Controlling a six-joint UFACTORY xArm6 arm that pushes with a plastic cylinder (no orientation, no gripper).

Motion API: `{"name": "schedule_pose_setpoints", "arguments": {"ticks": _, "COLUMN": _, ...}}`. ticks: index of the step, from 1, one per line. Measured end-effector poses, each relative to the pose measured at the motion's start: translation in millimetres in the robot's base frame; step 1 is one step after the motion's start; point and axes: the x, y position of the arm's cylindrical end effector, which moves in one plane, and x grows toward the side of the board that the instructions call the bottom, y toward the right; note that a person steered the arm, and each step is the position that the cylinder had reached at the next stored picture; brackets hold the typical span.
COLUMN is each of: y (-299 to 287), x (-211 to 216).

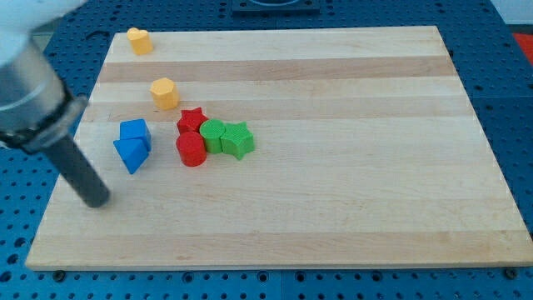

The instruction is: Push the red circle along with the green star and green circle towards up and right

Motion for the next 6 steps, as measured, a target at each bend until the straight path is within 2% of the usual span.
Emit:
{"name": "schedule_pose_setpoints", "arguments": {"ticks": 1, "y": 48, "x": -1}}
{"name": "schedule_pose_setpoints", "arguments": {"ticks": 3, "y": 105, "x": -35}}
{"name": "schedule_pose_setpoints", "arguments": {"ticks": 5, "y": 52, "x": -50}}
{"name": "schedule_pose_setpoints", "arguments": {"ticks": 6, "y": 72, "x": -70}}
